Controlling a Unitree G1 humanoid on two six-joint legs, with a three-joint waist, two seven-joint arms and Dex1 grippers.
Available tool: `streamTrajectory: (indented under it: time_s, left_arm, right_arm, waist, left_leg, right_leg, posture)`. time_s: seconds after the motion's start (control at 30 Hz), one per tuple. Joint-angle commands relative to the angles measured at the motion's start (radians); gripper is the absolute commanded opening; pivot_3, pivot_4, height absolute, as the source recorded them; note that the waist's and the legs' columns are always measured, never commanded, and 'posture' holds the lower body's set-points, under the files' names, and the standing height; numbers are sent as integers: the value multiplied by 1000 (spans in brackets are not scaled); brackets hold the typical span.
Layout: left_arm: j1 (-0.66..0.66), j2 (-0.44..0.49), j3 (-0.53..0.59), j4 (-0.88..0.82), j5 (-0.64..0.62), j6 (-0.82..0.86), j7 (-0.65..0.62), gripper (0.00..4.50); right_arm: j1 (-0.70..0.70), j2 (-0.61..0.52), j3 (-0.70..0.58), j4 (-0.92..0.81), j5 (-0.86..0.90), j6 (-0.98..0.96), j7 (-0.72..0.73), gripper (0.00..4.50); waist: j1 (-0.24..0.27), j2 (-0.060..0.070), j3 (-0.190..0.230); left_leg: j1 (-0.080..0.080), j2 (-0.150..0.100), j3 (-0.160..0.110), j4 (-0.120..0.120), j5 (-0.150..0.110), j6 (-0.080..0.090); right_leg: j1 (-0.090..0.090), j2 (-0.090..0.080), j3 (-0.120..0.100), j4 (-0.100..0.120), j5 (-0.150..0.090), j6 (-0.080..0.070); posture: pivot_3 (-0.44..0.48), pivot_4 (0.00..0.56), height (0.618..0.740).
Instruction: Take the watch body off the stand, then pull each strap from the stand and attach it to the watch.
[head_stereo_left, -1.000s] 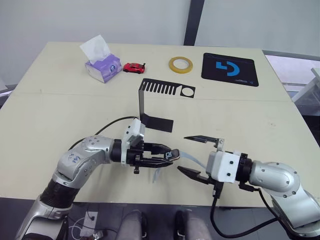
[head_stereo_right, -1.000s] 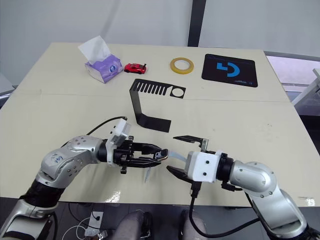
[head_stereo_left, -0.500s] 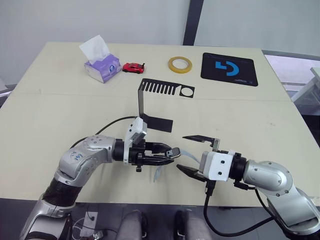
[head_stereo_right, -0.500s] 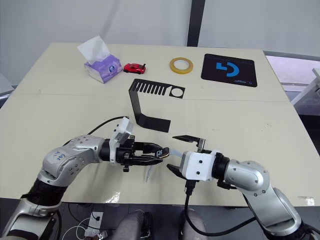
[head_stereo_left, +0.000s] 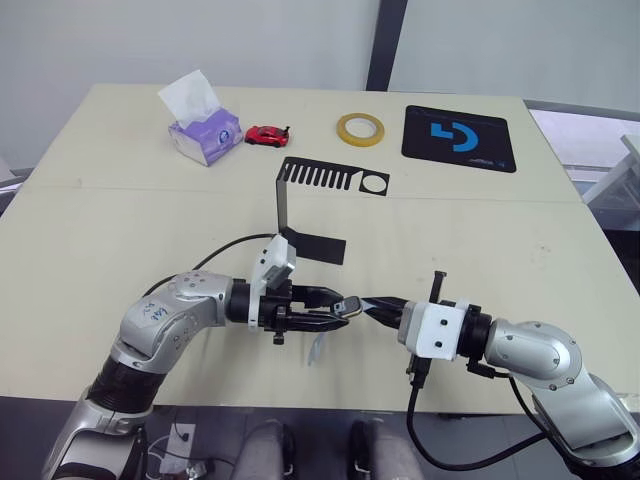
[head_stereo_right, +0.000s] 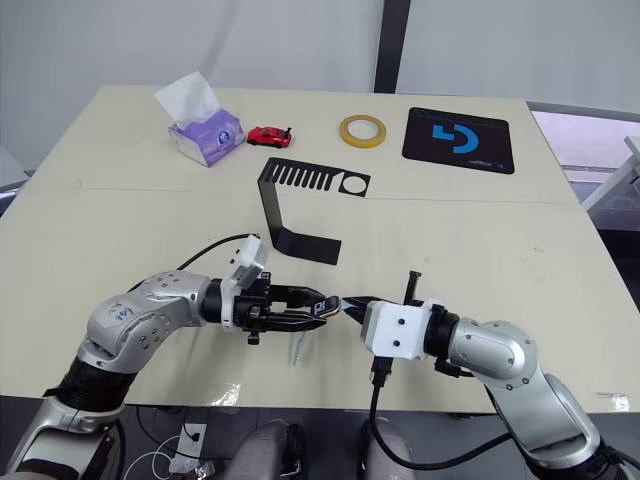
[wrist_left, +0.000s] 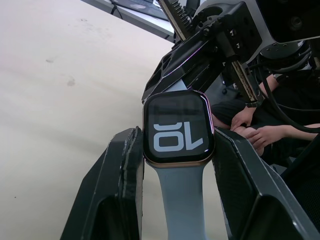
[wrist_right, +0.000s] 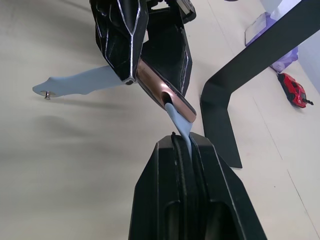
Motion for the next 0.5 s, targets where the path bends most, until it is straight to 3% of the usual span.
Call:
streamTrajectory:
  time_s: [0.03, 0.5]
  left_arm:
    - [-15, -2, 27, -32, 2, 4, 4, 1630]
    - [-16, -9, 26, -19, 17, 24, 30, 1630]
  right_arm:
    - [-4, 2, -3, -21, 6, -22, 3, 57]
    - [-2, 5, -2, -28, 8, -29, 14, 57]
  waist:
    - [0, 0, 0]
    - [0, 0, 0]
  left_leg:
    - [0, 0, 0, 0, 0, 0]
    - [0, 0, 0, 0, 0, 0]
  right_leg:
    - [0, 0, 0, 0, 0, 0]
    - [0, -1, 0, 0, 0, 0]
  posture:
    - [0, 150, 740]
    - [0, 150, 740]
